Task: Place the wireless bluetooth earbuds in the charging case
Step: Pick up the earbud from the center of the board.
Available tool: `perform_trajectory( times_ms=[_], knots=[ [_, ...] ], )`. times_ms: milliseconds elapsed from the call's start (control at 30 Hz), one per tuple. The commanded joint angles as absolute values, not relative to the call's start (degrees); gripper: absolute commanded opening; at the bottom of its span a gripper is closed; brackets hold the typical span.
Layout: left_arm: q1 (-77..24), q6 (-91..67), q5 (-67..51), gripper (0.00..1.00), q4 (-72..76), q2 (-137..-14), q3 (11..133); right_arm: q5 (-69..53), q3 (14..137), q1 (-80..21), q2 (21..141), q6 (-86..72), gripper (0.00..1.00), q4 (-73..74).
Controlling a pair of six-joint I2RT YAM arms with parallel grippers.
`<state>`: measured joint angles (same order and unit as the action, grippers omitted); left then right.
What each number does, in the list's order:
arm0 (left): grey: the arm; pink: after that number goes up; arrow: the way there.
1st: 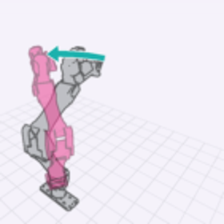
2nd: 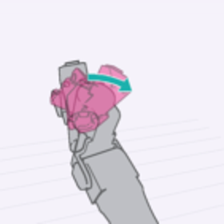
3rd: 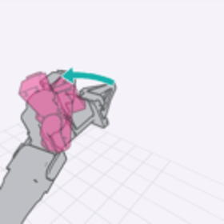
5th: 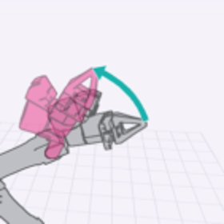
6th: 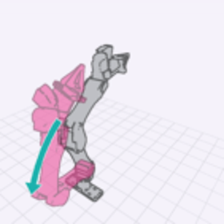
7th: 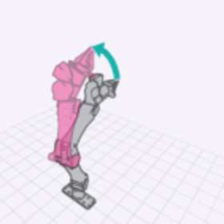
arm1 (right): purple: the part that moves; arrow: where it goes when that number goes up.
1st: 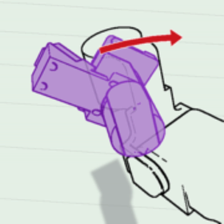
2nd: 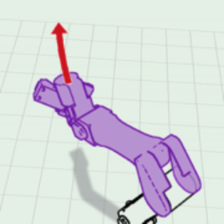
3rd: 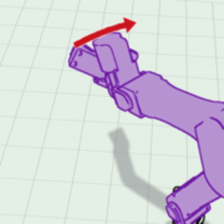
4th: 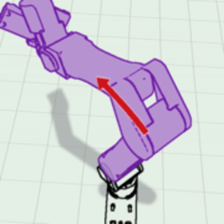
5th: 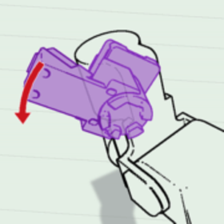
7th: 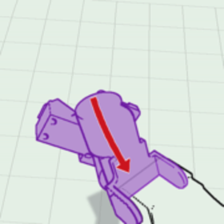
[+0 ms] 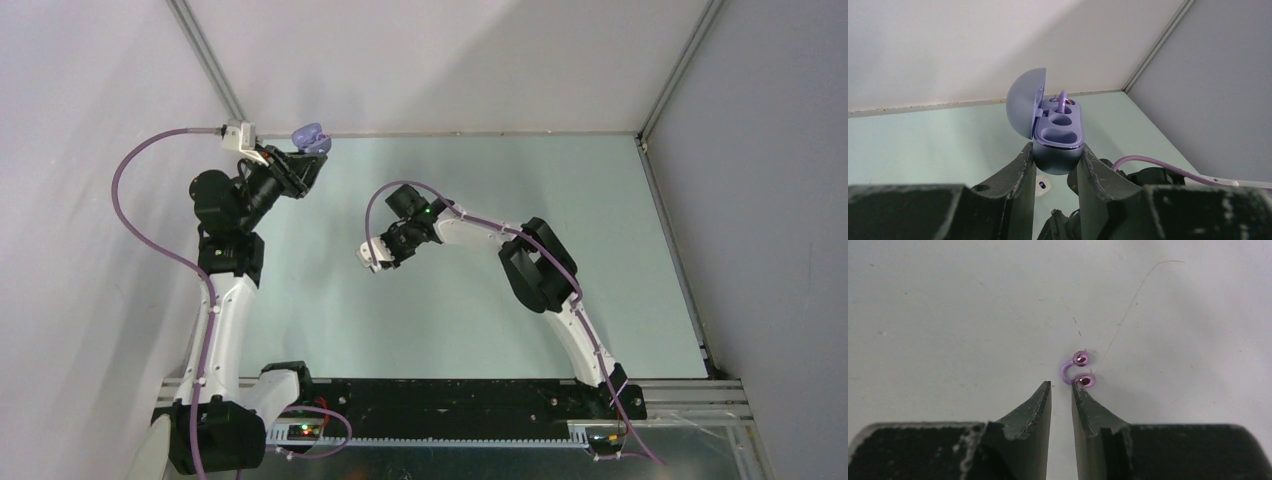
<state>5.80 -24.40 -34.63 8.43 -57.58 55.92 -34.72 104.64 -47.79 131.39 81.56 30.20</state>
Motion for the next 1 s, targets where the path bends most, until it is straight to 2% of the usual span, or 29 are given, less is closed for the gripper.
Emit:
perform_trajectory(
  times_ms=[0,300,667,967],
  knots=[
    [6.3,-23.7,-33.9,0.0,9.8,-56.4,55.7,-34.6,108.3,-48.0,133.3,83.8,0.25,30.7],
    [6.3,-23.6,-33.9,0.0,9.6,-56.6,55.6,-35.7,109.2,-48.2,134.1,86.1,0.23,32.1],
    [6.3,-23.5,-33.8,0.0,9.1,-56.4,55.4,-34.5,110.9,-48.3,136.5,87.9,0.25,31.2],
    [6.5,-23.2,-33.7,0.0,8.5,-55.8,55.1,-32.3,119.1,-48.3,141.9,89.4,0.24,37.2]
  ],
)
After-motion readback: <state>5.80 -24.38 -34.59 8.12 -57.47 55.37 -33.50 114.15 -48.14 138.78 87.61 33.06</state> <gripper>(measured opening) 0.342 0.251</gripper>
